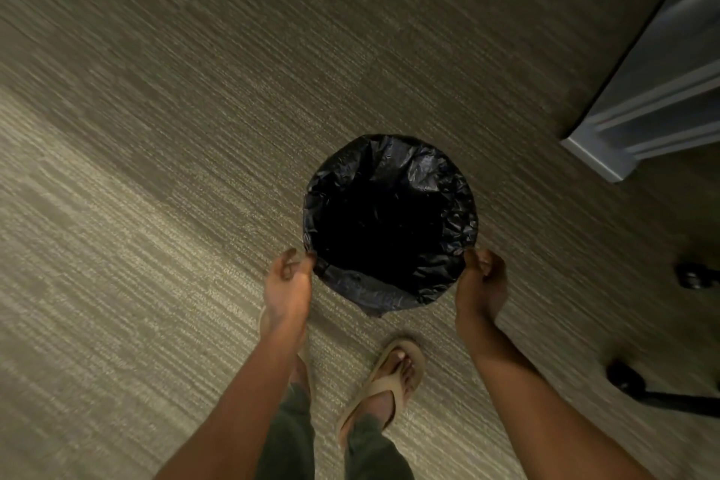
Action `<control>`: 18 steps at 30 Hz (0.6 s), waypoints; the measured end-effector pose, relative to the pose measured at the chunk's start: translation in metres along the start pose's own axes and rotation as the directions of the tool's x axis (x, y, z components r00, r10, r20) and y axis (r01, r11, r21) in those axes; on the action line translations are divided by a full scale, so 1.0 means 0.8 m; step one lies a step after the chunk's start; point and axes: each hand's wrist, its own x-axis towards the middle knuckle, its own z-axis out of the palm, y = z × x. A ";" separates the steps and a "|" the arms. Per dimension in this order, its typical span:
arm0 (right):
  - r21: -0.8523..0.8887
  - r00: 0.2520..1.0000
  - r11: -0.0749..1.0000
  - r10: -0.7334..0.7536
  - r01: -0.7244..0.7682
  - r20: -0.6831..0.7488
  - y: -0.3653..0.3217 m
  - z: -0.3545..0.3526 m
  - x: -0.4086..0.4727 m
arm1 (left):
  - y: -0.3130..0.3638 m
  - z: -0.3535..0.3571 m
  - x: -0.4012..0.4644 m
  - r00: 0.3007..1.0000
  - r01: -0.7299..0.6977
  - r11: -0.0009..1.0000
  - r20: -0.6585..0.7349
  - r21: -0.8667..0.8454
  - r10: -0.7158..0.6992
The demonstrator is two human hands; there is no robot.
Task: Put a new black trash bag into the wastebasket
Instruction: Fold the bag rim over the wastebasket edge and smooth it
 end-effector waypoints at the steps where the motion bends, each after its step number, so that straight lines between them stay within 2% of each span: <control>1: -0.038 1.000 0.999 0.010 -0.010 0.005 0.004 0.000 -0.003 | -0.009 0.003 -0.008 1.000 0.024 1.000 0.014 0.001 -0.024; 6: -0.062 0.999 0.998 -0.014 0.017 0.045 0.011 0.006 -0.018 | -0.023 0.018 -0.011 0.991 0.074 0.995 0.107 0.068 -0.081; 11: -0.070 0.995 0.997 0.044 -0.038 0.085 0.017 0.008 -0.015 | -0.018 0.025 0.000 0.987 0.111 0.994 0.113 0.022 -0.113; 15: 0.011 0.972 0.992 0.119 -0.123 0.204 0.024 0.006 -0.005 | -0.019 0.025 0.003 0.989 0.090 0.993 0.109 0.080 -0.098; 18: 0.067 0.961 0.987 0.129 -0.149 0.243 0.030 0.004 -0.007 | -0.011 0.022 0.005 0.991 0.071 0.992 0.105 0.103 -0.081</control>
